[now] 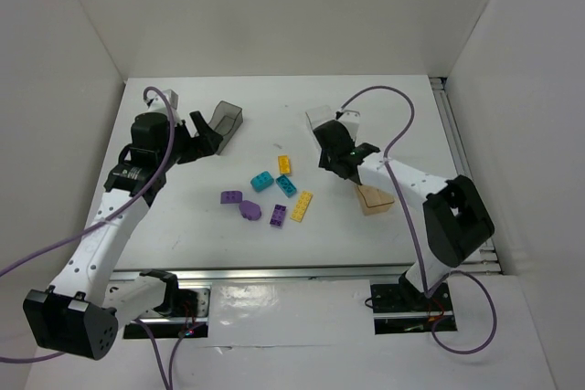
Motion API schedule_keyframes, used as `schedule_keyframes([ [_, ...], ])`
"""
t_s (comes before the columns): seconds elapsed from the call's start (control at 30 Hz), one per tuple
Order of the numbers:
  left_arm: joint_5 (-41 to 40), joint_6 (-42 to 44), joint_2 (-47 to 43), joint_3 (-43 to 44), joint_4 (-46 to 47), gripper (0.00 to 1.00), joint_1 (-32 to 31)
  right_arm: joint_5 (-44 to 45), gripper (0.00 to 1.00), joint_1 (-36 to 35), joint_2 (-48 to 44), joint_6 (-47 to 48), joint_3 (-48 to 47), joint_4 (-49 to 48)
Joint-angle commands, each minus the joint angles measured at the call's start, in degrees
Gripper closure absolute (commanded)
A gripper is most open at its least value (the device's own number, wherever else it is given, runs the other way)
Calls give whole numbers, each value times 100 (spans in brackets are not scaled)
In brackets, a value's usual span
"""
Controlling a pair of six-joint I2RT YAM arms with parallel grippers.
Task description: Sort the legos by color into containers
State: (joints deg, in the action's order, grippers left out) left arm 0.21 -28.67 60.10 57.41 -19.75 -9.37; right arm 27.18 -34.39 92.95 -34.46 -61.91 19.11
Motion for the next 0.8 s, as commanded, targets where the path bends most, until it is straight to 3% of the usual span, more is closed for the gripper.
schedule_keyframes([
  [0.0,41,-51,20,7,68,1,-48,156,66,11,-339,254,-312,101],
  [0.27,-126,-87,301,324,-477,1,-48,-99,65,503,1284,660,-2094,22],
  [0.3,-126,-87,301,324,-477,1,-48,-168,58,582,1444,721,-2254,22],
  [0.37,-126,-34,248,324,-477,1,-48,-169,33,583,1717,721,-2561,109],
  [0.43,-188,-34,248,324,-538,1,-48,-116,17,644,1885,668,-2914,233],
  [0.57,-240,-34,196,324,-592,1,-48,-178,19,487,1491,668,-2608,102],
  [0.77,-109,-34,327,324,-539,1,-48,-784,20,-190,734,545,-1404,-206],
])
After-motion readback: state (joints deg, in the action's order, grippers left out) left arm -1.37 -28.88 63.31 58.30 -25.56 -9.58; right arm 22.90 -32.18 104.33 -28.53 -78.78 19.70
